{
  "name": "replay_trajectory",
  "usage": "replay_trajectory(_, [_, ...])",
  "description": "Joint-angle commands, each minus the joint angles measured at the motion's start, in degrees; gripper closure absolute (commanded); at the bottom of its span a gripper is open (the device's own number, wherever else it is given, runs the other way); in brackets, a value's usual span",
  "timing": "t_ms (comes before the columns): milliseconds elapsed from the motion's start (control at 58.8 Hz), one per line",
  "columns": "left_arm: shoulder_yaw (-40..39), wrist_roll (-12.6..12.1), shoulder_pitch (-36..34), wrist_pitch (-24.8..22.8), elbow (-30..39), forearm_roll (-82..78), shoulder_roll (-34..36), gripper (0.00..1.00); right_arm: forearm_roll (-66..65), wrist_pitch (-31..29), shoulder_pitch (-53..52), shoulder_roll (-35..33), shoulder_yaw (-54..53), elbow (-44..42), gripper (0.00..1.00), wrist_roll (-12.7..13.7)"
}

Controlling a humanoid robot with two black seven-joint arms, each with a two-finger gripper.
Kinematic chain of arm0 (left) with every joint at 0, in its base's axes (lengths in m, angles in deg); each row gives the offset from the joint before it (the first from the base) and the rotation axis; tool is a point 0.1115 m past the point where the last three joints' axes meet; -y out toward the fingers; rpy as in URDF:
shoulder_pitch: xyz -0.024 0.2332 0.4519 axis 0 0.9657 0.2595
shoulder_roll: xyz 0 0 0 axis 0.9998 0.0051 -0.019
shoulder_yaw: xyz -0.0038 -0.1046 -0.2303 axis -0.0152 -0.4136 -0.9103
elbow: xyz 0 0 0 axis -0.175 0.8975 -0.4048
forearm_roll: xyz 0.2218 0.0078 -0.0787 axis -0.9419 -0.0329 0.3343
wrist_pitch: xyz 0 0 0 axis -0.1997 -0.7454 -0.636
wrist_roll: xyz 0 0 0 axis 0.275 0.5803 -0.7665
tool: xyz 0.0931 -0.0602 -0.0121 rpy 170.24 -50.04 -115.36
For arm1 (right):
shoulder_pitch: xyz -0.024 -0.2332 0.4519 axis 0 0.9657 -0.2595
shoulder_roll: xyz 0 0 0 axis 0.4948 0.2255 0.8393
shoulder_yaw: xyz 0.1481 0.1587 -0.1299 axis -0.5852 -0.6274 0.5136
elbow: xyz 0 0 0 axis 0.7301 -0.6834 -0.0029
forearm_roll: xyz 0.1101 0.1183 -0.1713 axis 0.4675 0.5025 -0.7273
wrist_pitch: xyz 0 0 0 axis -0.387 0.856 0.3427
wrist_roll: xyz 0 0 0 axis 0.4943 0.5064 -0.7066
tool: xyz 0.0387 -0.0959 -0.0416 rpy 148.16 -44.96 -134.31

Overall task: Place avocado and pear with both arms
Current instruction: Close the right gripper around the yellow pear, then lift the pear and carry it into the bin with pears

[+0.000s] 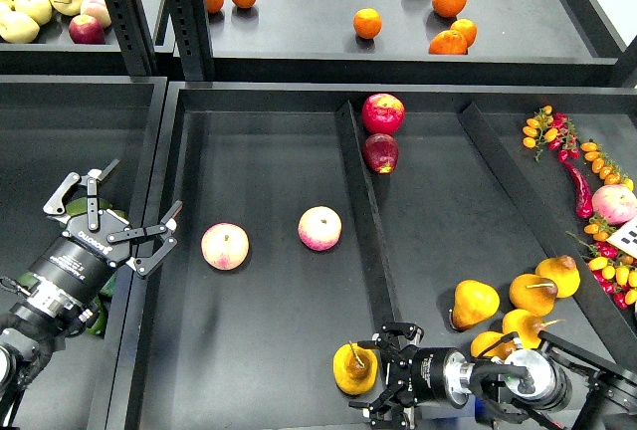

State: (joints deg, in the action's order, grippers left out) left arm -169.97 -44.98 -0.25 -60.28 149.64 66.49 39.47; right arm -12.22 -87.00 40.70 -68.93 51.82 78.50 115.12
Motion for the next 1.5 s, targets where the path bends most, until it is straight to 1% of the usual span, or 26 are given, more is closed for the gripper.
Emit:
replay_trajectory(0, [0.04, 0.0, 0.0, -0.02, 0.17, 0.07, 0.0, 0.01, 0.09, -0.17, 0.05, 0.09, -0.26, 0.0, 0.28, 0.0])
replay_trajectory(68, [-0.05, 0.0, 0.0, -0.02, 0.17, 0.07, 0.0, 0.01, 0.09, -0.17, 0.22, 0.17, -1.4, 0.0, 0.34, 0.0])
replay_trajectory(221, [0.04, -0.09, 0.0, -0.02, 0.17, 0.07, 0.0, 0.0, 0.0, -0.08, 0.58, 0.97, -2.63, 0.09, 0.41, 0.0])
replay_trajectory(646, [0.12, -0.09, 0.0, -0.02, 0.17, -0.02, 0.0, 0.01, -0.44, 0.18, 0.75, 0.35, -2.63, 0.0, 0.69, 0.0])
replay_trajectory(901, [0.12, -0.17, 0.0, -0.02, 0.17, -0.02, 0.0, 0.0, -1.58, 0.45, 0.67, 0.0, -2.63, 0.0, 0.75, 0.0])
replay_trajectory(969, [0.12, -0.17, 0.0, -0.02, 0.17, 0.07, 0.0, 0.0, -1.58, 0.45, 0.75, 0.0, -2.72, 0.0, 0.8, 0.0])
replay_trajectory(1105, [0.12, -0.17, 0.0, -0.02, 0.17, -0.02, 0.0, 0.0, -1.58, 0.45, 0.67, 0.0, -3.16, 0.0, 0.84, 0.0])
replay_trajectory(1190, [0.12, -0.17, 0.0, -0.02, 0.08, -0.02, 0.0, 0.01, -1.41, 0.45, 0.67, 0.0, -4.04, 0.44, 0.85, 0.0])
replay_trajectory(1479, [0.3, -0.17, 0.0, -0.02, -0.18, -0.02, 0.0, 0.0, -1.06, 0.53, 0.31, 0.52, -9.66, 2.73, 0.86, 0.0])
